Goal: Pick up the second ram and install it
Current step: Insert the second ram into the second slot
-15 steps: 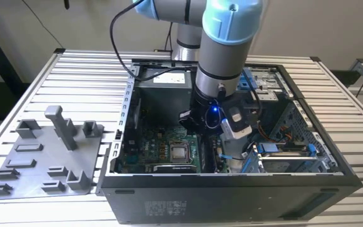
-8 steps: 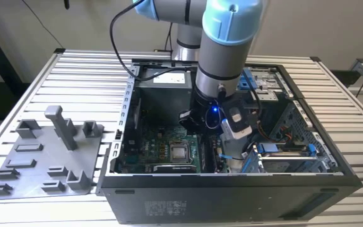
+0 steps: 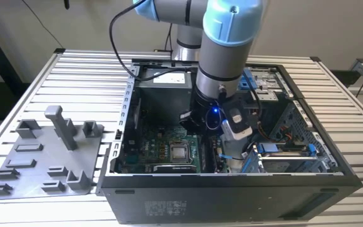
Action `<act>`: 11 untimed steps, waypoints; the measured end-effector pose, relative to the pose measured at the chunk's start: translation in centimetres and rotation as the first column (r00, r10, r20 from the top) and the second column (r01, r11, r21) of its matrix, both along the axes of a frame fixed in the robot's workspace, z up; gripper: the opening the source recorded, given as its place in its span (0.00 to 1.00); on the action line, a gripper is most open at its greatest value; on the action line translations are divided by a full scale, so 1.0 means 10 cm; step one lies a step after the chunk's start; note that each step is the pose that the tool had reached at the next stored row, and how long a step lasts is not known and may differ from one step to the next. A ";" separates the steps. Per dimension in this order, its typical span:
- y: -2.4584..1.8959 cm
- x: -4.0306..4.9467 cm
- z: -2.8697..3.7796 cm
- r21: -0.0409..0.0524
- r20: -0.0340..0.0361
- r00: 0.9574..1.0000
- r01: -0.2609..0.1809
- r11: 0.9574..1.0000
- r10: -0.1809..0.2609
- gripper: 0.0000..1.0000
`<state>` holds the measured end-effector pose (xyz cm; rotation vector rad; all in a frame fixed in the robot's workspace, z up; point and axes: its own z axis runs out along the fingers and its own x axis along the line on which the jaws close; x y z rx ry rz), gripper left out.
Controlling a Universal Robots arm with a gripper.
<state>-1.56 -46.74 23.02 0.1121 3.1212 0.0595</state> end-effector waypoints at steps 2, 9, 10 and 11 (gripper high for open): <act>-0.001 0.004 -0.006 0.000 0.000 1.000 0.000 1.000 0.000 0.14; -0.008 0.006 -0.042 0.000 0.000 1.000 0.000 1.000 0.000 0.14; -0.008 0.006 -0.048 0.000 0.000 1.000 0.000 1.000 0.000 0.14; -0.008 0.007 -0.054 0.000 0.000 1.000 0.000 1.000 0.000 0.14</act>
